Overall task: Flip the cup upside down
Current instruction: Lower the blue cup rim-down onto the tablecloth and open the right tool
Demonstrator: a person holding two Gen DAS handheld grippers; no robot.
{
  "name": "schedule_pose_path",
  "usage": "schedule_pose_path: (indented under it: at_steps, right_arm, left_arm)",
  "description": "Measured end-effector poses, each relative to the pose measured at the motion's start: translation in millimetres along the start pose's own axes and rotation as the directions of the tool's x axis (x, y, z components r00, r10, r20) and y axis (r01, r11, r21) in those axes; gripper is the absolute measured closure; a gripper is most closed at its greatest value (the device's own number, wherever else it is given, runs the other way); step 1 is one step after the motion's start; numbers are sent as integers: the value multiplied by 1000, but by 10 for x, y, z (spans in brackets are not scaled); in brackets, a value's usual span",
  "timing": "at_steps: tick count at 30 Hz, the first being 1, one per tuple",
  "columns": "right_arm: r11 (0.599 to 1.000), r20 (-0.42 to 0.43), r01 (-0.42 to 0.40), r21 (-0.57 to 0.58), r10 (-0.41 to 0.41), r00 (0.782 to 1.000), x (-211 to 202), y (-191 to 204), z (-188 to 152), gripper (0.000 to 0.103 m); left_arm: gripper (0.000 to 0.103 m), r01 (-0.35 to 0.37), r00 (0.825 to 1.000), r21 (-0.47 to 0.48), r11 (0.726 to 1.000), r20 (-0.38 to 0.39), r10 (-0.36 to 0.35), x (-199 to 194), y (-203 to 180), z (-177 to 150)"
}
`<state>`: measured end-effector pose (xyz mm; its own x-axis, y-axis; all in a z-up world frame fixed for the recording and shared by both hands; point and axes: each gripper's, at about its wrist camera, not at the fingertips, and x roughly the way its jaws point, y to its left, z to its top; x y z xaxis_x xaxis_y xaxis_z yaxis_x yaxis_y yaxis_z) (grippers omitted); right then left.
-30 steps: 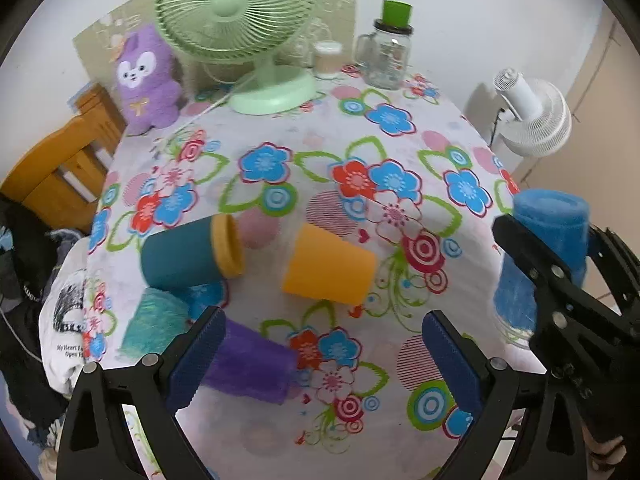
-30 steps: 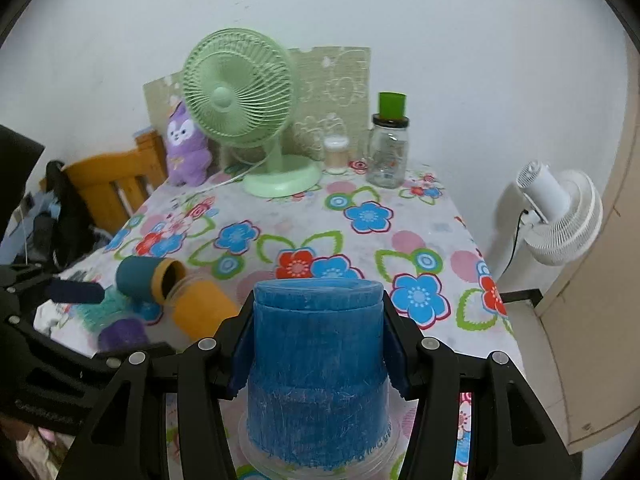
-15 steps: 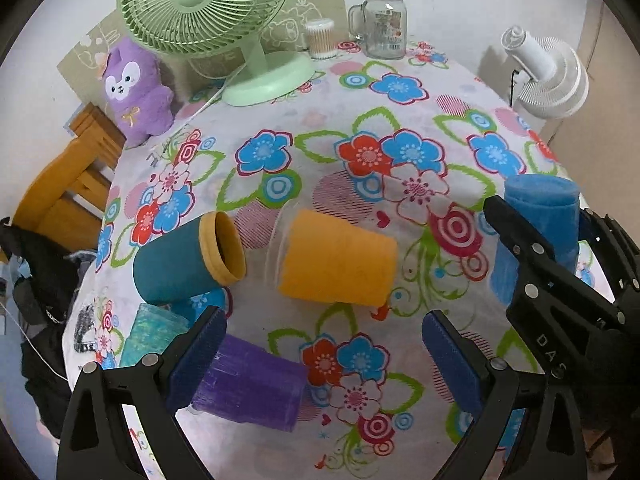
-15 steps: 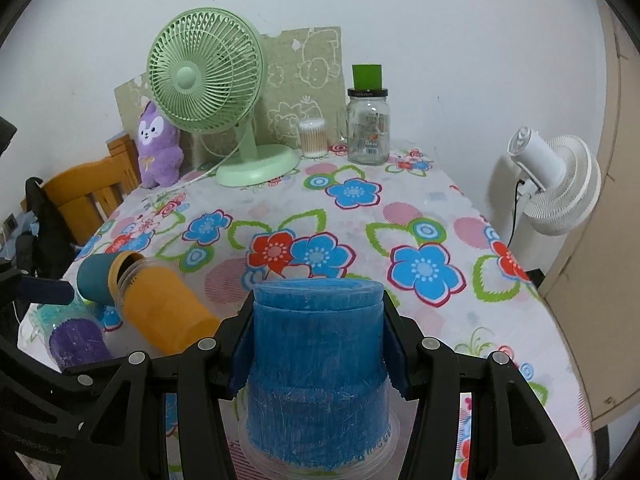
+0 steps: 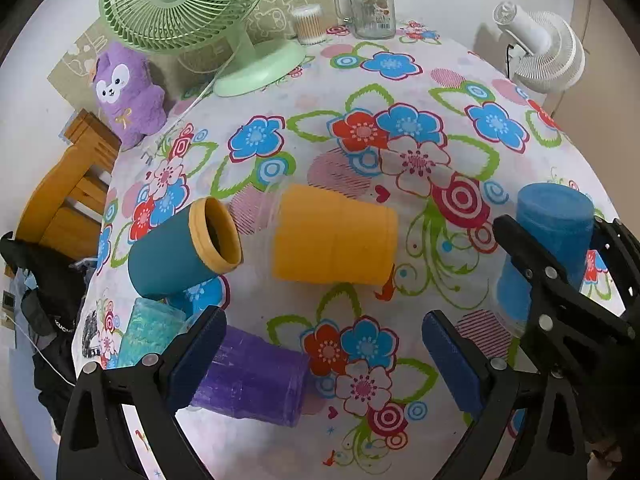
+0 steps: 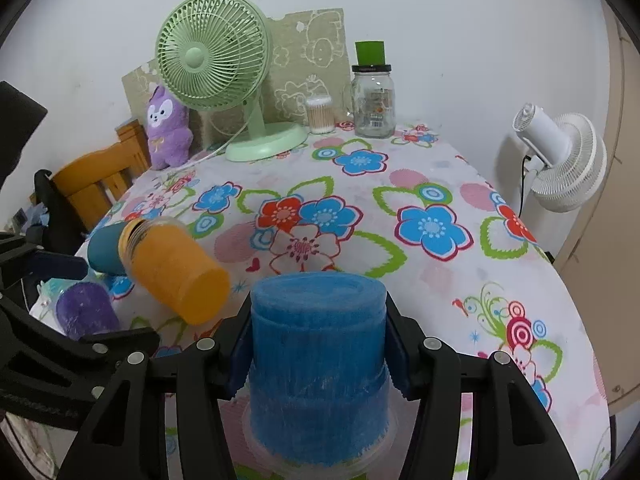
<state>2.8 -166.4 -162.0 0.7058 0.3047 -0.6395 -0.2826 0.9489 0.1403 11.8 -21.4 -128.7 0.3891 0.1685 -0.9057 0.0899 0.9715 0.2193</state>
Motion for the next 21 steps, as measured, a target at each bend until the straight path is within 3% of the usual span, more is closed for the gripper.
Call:
schedule_pose_path:
  at_steps: [8, 13, 21]
  right_arm:
    - [996, -110, 26, 80, -17, 994, -78, -62, 104, 19]
    - [995, -157, 0, 100, 16, 988, -218, 32, 291, 16]
    - [999, -201, -19, 36, 26, 979, -458, 350, 700, 9]
  left_arm:
    - [3, 13, 1000, -12, 1000, -22, -13, -47, 55, -69]
    - [3, -4, 999, -49, 999, -40, 3, -155, 175, -84]
    - [3, 31, 998, -123, 992, -55, -38, -416, 436, -43]
